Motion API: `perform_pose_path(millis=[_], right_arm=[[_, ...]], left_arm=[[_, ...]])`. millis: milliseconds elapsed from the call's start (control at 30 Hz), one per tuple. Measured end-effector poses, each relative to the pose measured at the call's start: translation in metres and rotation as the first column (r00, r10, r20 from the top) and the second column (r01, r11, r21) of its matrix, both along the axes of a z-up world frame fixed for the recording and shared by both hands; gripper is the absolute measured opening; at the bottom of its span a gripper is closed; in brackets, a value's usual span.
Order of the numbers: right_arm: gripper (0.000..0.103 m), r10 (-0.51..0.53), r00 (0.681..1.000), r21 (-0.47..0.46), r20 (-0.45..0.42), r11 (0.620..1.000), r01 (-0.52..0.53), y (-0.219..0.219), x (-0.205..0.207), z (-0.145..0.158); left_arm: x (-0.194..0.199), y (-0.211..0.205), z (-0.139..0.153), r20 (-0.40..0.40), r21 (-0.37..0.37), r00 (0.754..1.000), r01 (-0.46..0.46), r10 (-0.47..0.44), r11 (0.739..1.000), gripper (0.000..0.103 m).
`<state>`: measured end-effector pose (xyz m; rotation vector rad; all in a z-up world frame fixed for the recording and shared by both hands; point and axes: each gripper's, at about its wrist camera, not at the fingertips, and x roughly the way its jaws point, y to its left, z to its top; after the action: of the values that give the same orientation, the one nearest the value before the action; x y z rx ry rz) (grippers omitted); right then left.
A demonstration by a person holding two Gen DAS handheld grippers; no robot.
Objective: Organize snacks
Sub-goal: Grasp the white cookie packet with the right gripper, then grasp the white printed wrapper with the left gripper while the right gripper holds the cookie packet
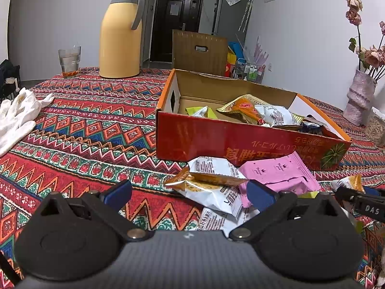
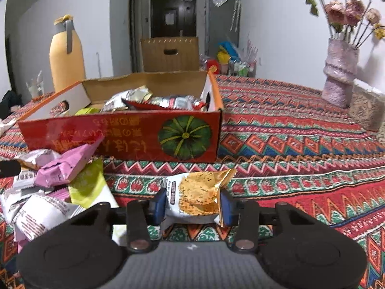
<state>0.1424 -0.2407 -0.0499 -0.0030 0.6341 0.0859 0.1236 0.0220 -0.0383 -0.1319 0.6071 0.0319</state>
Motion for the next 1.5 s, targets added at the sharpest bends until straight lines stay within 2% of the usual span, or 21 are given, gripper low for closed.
perform_pose_path(millis=[167, 300, 433, 667, 933, 1067, 1133, 1200, 1233, 1267, 1300, 1500], right_arm=[[0.044, -0.042, 0.996, 0.027, 0.074, 0.999, 0.04, -0.006, -0.017, 0.009], [0.044, -0.048, 0.994, 0.039, 0.101, 0.998, 0.045, -0.007, -0.026, 0.01], [0.044, -0.055, 0.994, 0.063, 0.098, 0.997, 0.049, -0.012, -0.026, 0.009], [0.045, -0.064, 0.994, 0.125, 0.091, 0.991, 0.052, -0.02, -0.024, 0.006], [0.045, -0.064, 0.992, 0.162, 0.106, 0.986, 0.047, -0.025, -0.027, 0.006], [0.046, -0.061, 0.991, 0.177, 0.115, 0.983, 0.04, -0.026, -0.029, 0.006], [0.046, -0.059, 0.991, 0.182, 0.12, 0.983, 0.036, -0.026, -0.029, 0.006], [0.046, -0.058, 0.991, 0.186, 0.124, 0.982, 0.034, -0.027, -0.03, 0.006], [0.046, -0.057, 0.99, 0.188, 0.126, 0.982, 0.032, -0.027, -0.03, 0.006], [0.046, -0.057, 0.99, 0.189, 0.128, 0.981, 0.032, -0.027, -0.031, 0.006], [0.046, -0.057, 0.99, 0.19, 0.129, 0.981, 0.031, -0.027, -0.031, 0.007], [0.046, -0.056, 0.989, 0.193, 0.138, 0.981, 0.029, -0.027, -0.032, 0.007]], left_arm=[[0.001, 0.0, 0.0, -0.011, -0.003, 1.0, 0.006, -0.006, 1.0, 0.103], [0.003, -0.002, 0.003, -0.039, 0.005, 0.999, 0.026, -0.025, 1.0, 0.103], [0.005, -0.007, 0.003, -0.088, 0.024, 0.994, 0.06, -0.058, 0.998, 0.103], [0.006, -0.022, -0.004, -0.154, 0.109, 0.984, 0.106, -0.089, 0.988, 0.103], [0.023, -0.033, -0.015, -0.226, 0.115, 0.973, 0.082, -0.054, 0.99, 0.103], [0.021, -0.036, -0.017, -0.224, 0.125, 0.973, 0.089, -0.059, 0.988, 0.103], [0.018, -0.037, -0.017, -0.217, 0.123, 0.974, 0.095, -0.067, 0.988, 0.097], [0.013, -0.039, -0.014, -0.205, 0.115, 0.975, 0.115, -0.09, 0.987, 0.076], [0.011, -0.04, -0.012, -0.2, 0.113, 0.975, 0.127, -0.102, 0.986, 0.069], [0.008, -0.042, -0.011, -0.195, 0.111, 0.974, 0.14, -0.117, 0.984, 0.056], [0.006, -0.044, -0.01, -0.19, 0.113, 0.973, 0.151, -0.128, 0.982, 0.052], [-0.011, -0.047, -0.008, -0.176, 0.102, 0.974, 0.159, -0.14, 0.982, 0.046]])
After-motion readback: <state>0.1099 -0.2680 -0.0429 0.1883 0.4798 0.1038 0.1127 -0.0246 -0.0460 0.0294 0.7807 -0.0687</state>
